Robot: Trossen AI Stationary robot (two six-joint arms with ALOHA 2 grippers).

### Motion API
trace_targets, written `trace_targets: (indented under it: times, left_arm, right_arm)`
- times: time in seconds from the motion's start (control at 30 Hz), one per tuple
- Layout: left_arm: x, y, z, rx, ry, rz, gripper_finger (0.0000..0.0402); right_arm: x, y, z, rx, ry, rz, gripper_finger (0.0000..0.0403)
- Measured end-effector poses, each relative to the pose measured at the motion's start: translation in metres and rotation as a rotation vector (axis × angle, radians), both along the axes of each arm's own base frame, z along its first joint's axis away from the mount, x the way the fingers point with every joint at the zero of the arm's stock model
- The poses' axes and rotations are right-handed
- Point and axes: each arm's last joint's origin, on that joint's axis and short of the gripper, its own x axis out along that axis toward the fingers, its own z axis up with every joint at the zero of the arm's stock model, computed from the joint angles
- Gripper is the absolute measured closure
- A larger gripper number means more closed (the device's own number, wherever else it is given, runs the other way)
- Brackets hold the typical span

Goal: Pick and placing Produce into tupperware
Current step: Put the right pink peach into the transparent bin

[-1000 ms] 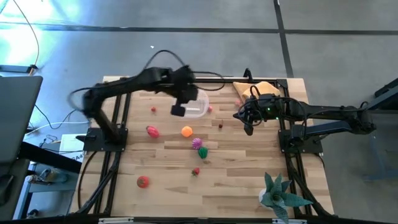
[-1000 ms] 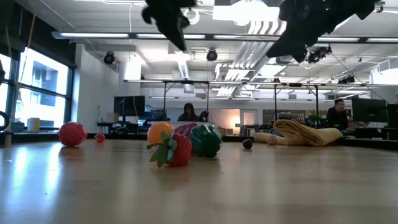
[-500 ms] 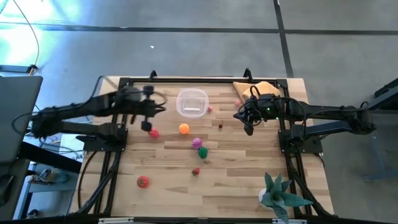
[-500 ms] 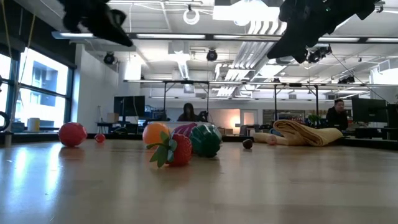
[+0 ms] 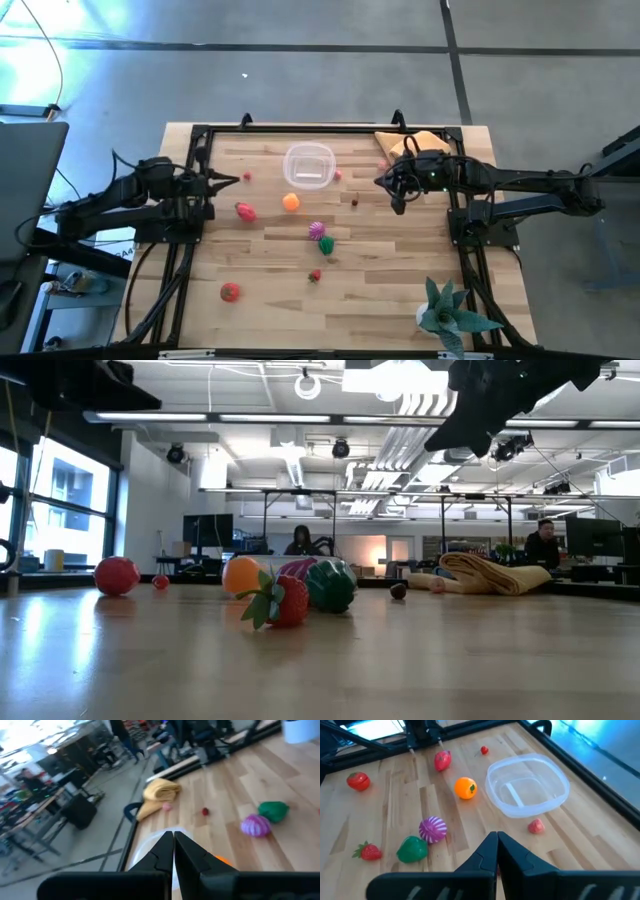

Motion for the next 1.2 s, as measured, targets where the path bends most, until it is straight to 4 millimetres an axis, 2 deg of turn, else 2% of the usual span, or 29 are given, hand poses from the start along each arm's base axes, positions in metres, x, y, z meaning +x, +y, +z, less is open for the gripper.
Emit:
trace_targets:
  times: [0.17, 0.6, 0.87, 1.0, 1.2]
  left_arm:
    - [0.003, 0.002, -0.005, -0.033, 0.030, 0.036, 0.0396]
    - [0.030, 0.013, -0.025, -0.056, 0.281, 0.017, 0.0396]
    - [0.036, 0.015, -0.029, -0.066, 0.319, 0.018, 0.0396]
    - [0.035, 0.015, -0.029, -0.059, 0.322, 0.037, 0.0396]
    - [0.035, 0.015, -0.029, -0.058, 0.322, 0.040, 0.0396]
  right_arm:
    - [0.001, 0.000, 0.001, -0.020, -0.007, 0.013, 0.0402]
    - [0.000, 0.000, 0.000, -0.187, 0.038, 0.113, 0.0402]
    - [-0.002, -0.001, -0.002, -0.237, 0.086, 0.092, 0.0400]
    - [-0.004, -0.002, -0.005, -0.219, 0.120, 0.030, 0.0378]
    - [-0.003, -0.003, -0.004, -0.203, 0.102, 0.008, 0.0319]
